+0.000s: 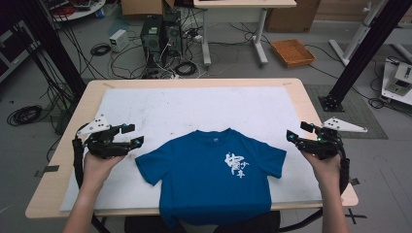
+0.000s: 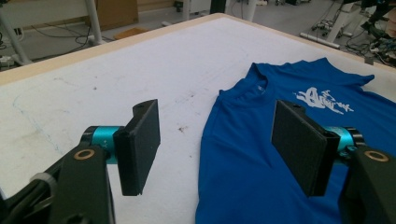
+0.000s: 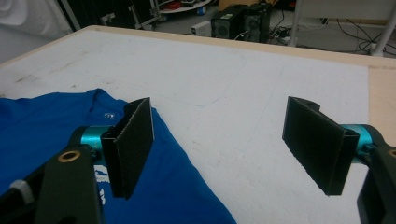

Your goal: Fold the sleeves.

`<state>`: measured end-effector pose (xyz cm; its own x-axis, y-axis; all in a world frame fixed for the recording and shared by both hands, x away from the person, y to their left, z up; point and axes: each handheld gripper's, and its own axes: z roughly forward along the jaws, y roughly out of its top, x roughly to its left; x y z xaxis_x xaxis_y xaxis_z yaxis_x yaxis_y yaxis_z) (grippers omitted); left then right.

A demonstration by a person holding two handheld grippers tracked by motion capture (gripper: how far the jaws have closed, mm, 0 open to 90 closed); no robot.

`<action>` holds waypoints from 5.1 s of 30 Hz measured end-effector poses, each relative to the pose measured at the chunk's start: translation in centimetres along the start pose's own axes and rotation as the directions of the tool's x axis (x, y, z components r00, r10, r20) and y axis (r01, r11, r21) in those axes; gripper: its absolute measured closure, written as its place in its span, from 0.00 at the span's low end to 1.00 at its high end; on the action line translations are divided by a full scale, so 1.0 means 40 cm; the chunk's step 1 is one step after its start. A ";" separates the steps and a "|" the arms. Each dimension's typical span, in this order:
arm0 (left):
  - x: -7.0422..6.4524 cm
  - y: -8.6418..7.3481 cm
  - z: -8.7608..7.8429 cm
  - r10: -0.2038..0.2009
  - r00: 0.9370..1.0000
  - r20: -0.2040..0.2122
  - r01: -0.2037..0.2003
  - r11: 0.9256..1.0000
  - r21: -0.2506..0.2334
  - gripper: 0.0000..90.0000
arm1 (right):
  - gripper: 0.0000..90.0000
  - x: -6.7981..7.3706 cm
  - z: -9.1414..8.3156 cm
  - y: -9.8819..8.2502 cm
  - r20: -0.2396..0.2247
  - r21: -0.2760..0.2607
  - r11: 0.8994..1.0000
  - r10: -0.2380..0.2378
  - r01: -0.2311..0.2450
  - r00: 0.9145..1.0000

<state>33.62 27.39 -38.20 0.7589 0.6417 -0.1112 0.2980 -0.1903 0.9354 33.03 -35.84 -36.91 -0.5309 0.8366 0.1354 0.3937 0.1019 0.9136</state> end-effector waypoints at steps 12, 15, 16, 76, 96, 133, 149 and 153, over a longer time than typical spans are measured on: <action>-0.011 -0.051 -0.020 -0.037 0.999 0.026 0.034 0.995 0.095 0.39 | 0.27 -0.002 -0.012 0.002 0.037 -0.027 1.000 0.008 -0.007 0.999; -0.002 -0.079 -0.026 -0.066 0.998 0.021 0.062 0.989 0.132 0.42 | 0.27 -0.001 -0.010 0.001 0.042 -0.027 1.000 0.006 -0.005 0.999; 0.004 -0.091 -0.028 -0.083 0.996 0.016 0.080 0.986 0.143 0.43 | 0.27 0.000 -0.010 0.001 0.042 -0.026 1.000 0.006 -0.005 0.999; -0.200 0.033 0.310 -0.163 0.969 0.185 0.142 0.983 0.119 0.52 | 0.28 -0.005 -0.019 -0.001 0.082 -0.026 1.000 0.007 -0.005 0.997; 0.008 -0.014 0.015 -0.027 0.985 -0.170 0.014 0.997 -0.078 0.45 | 0.50 -0.044 0.037 -0.084 0.059 0.163 0.983 0.073 -0.082 0.996; 0.014 -0.020 0.035 -0.019 0.996 -0.093 0.019 1.000 -0.004 0.45 | 0.99 -0.042 0.098 -0.121 -0.034 0.316 0.945 0.099 -0.083 0.995; 0.000 -0.019 0.067 -0.011 0.999 -0.047 0.012 1.000 0.023 0.45 | 0.99 0.208 0.154 0.011 -0.150 0.245 0.969 -0.003 0.040 0.989; -0.007 -0.017 0.075 -0.008 0.999 -0.034 0.009 1.000 0.028 0.45 | 0.99 0.277 0.192 0.025 -0.158 0.260 0.963 -0.035 0.075 0.987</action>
<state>34.95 25.12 -39.80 0.7361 0.6683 -0.1069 0.3205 -0.2051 0.9248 33.31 -22.34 -37.44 -0.6559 0.7372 0.1623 0.5339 0.3011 0.7902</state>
